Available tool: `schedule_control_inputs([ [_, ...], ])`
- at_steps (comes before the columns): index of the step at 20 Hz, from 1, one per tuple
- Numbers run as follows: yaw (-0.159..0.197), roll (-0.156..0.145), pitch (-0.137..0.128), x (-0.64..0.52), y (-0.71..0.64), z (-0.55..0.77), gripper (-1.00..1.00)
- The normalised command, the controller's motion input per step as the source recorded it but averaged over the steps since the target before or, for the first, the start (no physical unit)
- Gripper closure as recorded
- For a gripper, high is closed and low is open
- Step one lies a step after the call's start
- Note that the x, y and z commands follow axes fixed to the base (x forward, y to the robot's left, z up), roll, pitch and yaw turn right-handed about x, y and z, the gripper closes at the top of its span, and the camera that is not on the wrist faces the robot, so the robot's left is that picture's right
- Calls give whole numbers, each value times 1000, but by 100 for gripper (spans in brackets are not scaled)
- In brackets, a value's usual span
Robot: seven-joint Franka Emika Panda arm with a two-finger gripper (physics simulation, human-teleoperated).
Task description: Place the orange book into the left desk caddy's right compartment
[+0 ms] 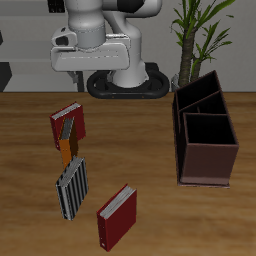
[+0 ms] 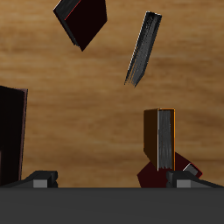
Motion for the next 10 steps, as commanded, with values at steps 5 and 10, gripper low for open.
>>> schedule_control_inputs([
  [5, 22, -50, -16, 52, -549, -74, -100],
  [10, -22, -69, 6, 58, -546, -175, -100],
])
